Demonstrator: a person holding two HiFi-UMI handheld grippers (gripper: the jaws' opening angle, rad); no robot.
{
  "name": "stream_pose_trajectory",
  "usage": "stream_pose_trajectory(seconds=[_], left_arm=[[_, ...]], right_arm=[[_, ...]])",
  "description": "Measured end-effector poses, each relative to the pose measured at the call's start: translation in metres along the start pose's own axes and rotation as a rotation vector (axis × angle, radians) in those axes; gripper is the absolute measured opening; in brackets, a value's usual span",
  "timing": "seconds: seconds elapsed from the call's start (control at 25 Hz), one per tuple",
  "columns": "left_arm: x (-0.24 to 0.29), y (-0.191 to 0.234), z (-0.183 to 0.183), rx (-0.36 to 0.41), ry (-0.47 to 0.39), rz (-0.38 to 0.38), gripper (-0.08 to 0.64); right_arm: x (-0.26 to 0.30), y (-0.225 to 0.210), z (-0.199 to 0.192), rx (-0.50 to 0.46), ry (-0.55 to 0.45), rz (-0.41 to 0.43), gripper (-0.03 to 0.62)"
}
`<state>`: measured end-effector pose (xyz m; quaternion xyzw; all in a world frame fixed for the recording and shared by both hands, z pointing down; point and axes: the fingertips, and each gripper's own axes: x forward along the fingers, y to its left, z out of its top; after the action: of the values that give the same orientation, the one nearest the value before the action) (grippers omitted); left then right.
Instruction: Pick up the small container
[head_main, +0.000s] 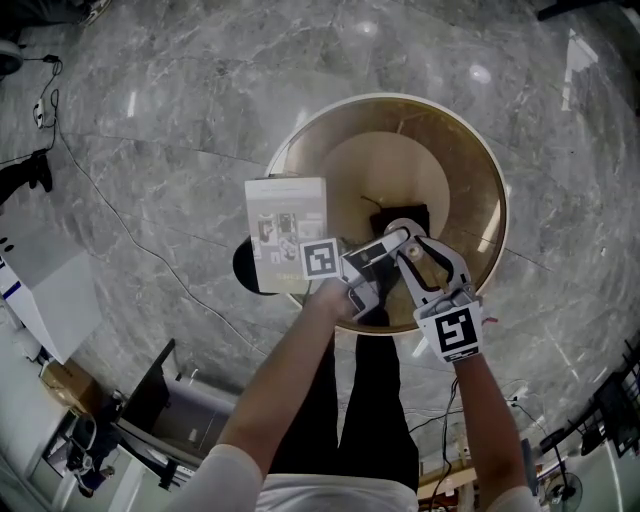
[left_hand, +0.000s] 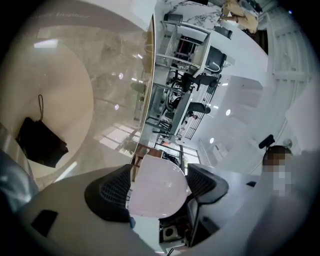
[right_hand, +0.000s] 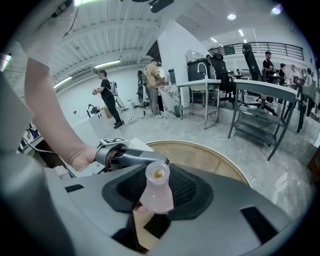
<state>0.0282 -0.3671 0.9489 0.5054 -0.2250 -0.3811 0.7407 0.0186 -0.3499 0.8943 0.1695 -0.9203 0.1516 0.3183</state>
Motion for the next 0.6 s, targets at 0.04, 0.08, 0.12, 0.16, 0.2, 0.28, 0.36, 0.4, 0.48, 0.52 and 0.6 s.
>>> stream_pose_trajectory(seconds=[0.04,0.08,0.12,0.16,0.2,0.28,0.36,0.4,0.48,0.52,0.6], left_arm=[[0.000,-0.001,-0.001,-0.004,-0.001,-0.012,0.343],[0.001,-0.002,-0.002,-0.004,-0.001,-0.020,0.336],[0.001,-0.003,-0.004,-0.001,0.001,-0.024,0.334],[0.002,-0.005,-0.006,0.003,0.004,-0.026,0.333],[0.002,-0.006,-0.009,0.007,0.008,-0.026,0.334],[0.003,-0.010,-0.014,0.015,0.016,-0.027,0.336],[0.003,-0.018,-0.020,0.022,0.021,-0.040,0.334],[0.003,-0.023,-0.023,0.022,0.024,-0.048,0.334],[0.001,-0.034,-0.030,0.023,0.025,-0.060,0.333],[0.000,-0.039,-0.033,0.026,0.024,-0.062,0.333],[0.000,-0.050,-0.039,0.032,0.021,-0.061,0.331]], right_arm=[[-0.001,0.000,0.000,-0.001,-0.001,0.000,0.150],[-0.002,0.000,0.000,-0.002,-0.003,0.001,0.150],[-0.004,0.000,0.001,-0.003,-0.005,0.001,0.150],[-0.007,0.000,0.001,-0.004,-0.007,0.001,0.150],[-0.010,0.001,0.002,-0.003,-0.011,0.001,0.150],[-0.016,0.002,0.005,-0.002,-0.018,0.003,0.150],[-0.023,0.004,0.010,-0.005,-0.028,0.005,0.150],[-0.027,0.006,0.014,-0.008,-0.033,0.006,0.150],[-0.036,0.011,0.022,-0.016,-0.039,0.007,0.150],[-0.040,0.013,0.026,-0.018,-0.042,0.007,0.150],[-0.048,0.017,0.034,-0.024,-0.049,0.010,0.152]])
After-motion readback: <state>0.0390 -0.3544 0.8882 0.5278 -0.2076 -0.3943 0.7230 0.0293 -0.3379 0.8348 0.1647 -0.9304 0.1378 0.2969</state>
